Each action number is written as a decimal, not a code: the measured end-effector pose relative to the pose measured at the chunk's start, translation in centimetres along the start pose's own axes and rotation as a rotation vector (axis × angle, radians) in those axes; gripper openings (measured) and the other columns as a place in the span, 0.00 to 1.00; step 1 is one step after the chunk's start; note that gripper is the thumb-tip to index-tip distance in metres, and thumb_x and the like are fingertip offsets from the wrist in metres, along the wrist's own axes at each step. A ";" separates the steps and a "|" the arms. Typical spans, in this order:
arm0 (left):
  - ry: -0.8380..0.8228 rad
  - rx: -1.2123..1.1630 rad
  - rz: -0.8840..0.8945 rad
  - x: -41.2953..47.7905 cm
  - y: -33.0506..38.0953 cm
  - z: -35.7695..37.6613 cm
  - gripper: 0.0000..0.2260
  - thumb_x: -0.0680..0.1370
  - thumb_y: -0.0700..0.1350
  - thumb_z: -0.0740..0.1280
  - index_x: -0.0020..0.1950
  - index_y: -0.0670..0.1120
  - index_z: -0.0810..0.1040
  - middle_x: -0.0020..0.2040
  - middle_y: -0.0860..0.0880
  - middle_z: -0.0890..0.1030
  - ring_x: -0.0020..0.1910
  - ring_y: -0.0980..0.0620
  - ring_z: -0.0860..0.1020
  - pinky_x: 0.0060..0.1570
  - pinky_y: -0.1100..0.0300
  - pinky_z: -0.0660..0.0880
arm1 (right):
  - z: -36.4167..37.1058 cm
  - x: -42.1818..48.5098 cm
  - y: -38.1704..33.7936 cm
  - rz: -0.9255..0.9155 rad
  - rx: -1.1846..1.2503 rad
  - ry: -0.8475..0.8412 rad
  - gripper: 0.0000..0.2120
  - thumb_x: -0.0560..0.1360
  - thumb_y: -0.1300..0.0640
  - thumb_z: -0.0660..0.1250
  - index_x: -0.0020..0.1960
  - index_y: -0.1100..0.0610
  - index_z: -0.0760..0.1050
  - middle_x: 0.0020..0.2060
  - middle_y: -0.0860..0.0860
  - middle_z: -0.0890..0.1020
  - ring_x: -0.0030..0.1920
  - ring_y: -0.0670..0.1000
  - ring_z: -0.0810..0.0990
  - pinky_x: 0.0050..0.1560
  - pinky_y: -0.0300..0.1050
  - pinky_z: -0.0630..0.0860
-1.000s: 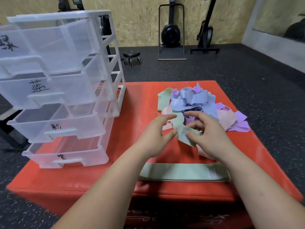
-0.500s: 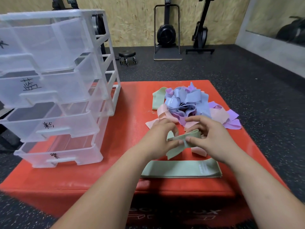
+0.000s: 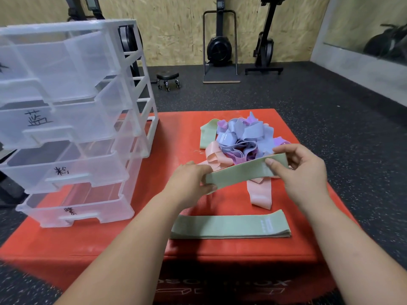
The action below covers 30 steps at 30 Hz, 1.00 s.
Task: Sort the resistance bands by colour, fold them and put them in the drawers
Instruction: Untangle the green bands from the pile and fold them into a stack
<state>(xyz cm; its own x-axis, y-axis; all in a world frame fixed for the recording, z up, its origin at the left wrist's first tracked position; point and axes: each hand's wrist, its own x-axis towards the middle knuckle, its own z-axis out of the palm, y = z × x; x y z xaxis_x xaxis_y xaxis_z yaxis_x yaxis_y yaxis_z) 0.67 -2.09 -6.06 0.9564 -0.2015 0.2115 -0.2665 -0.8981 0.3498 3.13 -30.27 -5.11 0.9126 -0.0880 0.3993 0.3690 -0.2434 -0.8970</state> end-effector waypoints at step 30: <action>0.191 -0.204 -0.350 -11.4 -2.4 -2.9 0.04 0.75 0.46 0.73 0.48 0.54 0.83 0.38 0.56 0.84 0.42 0.57 0.81 0.44 0.57 0.77 | -4.1 -6.1 -0.3 0.208 -0.395 -0.170 0.16 0.69 0.65 0.80 0.53 0.51 0.84 0.44 0.49 0.85 0.38 0.44 0.83 0.44 0.35 0.75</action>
<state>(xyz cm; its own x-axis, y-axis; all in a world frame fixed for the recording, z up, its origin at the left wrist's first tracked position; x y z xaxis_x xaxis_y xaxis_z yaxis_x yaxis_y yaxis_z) -9.96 3.49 -6.62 0.9589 0.1945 0.2066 0.0332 -0.7999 0.5992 -3.27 -33.66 -6.53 0.9881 -0.0225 0.1522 0.1100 -0.5887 -0.8009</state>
